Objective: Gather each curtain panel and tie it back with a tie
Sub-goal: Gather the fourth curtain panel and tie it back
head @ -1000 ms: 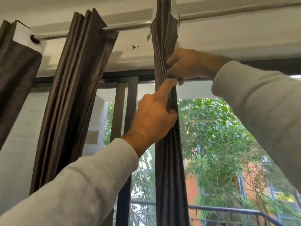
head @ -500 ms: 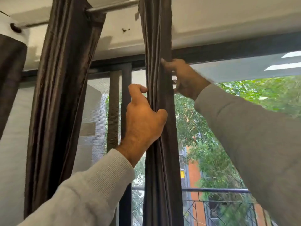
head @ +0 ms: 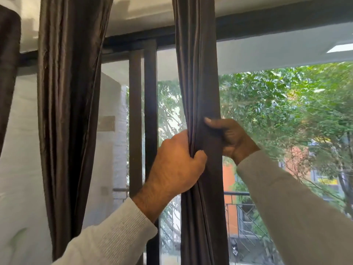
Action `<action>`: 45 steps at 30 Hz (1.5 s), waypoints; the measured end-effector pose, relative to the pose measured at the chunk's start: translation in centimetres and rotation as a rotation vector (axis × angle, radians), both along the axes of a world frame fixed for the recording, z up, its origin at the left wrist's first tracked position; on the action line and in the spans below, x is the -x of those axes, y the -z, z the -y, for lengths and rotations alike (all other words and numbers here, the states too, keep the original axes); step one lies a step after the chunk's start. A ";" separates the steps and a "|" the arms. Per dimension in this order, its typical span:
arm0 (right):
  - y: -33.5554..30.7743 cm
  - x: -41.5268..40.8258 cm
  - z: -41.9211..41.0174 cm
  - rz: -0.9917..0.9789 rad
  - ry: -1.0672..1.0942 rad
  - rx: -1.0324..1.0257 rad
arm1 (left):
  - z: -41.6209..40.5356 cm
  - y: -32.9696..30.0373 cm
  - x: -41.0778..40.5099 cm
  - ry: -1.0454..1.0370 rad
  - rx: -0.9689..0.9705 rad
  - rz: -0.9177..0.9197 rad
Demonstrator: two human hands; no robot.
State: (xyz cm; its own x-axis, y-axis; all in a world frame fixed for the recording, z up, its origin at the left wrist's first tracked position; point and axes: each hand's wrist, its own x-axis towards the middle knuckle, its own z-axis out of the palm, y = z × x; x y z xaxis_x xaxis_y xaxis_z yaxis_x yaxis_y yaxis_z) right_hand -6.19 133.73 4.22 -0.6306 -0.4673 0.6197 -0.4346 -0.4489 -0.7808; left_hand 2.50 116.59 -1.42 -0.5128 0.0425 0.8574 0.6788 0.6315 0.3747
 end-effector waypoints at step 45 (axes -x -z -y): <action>46.5 -9.1 -0.3 -0.486 1.071 -0.733 | -1.1 32.0 0.8 0.195 -0.264 0.486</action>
